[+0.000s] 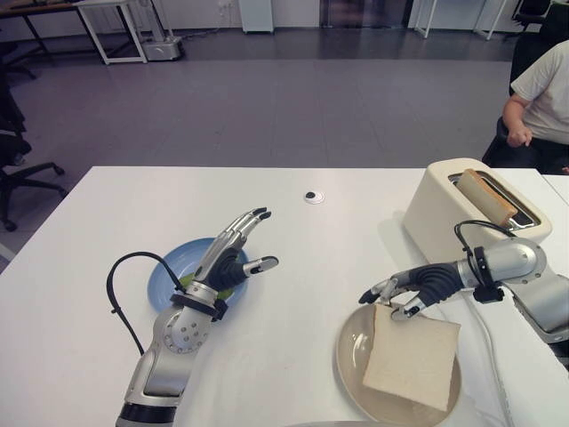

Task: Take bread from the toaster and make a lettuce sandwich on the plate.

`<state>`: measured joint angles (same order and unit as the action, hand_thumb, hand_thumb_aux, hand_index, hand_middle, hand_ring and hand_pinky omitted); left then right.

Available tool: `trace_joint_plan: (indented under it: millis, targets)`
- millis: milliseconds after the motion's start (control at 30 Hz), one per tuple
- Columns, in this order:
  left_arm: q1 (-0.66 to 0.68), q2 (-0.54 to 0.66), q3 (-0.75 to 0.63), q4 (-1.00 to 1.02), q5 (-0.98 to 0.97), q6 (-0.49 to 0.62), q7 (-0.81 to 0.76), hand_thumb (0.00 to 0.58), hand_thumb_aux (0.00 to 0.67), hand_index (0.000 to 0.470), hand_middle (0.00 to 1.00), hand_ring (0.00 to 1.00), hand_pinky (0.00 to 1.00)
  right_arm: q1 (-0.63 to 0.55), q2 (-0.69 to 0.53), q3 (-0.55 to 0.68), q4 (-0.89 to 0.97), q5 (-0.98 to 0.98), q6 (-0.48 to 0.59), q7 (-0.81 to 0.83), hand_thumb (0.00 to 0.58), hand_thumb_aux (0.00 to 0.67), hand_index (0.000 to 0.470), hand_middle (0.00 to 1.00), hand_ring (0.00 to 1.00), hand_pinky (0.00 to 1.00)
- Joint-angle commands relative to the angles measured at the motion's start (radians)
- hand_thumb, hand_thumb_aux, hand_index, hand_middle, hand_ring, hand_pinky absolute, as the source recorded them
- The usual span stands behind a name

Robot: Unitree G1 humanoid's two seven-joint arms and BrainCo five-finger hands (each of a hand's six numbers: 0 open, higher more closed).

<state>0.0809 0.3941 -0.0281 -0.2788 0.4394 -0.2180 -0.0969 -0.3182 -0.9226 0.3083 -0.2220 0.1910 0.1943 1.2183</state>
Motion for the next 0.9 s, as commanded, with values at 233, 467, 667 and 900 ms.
trace_joint_plan:
  millis: [233, 467, 667, 900]
  targets:
    - [0.007, 0.018, 0.02, 0.003, 0.003, 0.008, -0.001, 0.0, 0.0, 0.0, 0.0, 0.0, 0.0, 0.046, 0.045, 0.024, 0.032, -0.1, -0.083, -0.029, 0.452, 0.355, 0.249, 0.0, 0.0, 0.0]
    - [0.011, 0.014, 0.025, -0.002, 0.007, 0.01, 0.003, 0.0, 0.0, 0.0, 0.0, 0.0, 0.0, -0.026, 0.067, -0.014, 0.041, -0.104, -0.109, -0.031, 0.0, 0.0, 0.0, 0.0, 0.0, 0.0]
    - [-0.005, 0.059, 0.056, 0.035, 0.178, 0.108, 0.057, 0.0, 0.0, 0.0, 0.0, 0.0, 0.0, -0.149, 0.089, -0.12, 0.027, -0.059, -0.055, -0.092, 0.0, 0.0, 0.0, 0.0, 0.0, 0.0]
    - [-0.015, 0.241, 0.007, 0.202, 0.644, 0.357, 0.077, 0.0, 0.0, 0.0, 0.0, 0.0, 0.0, -0.113, 0.106, -0.144, -0.01, -0.039, -0.006, -0.119, 0.0, 0.0, 0.0, 0.0, 0.0, 0.0]
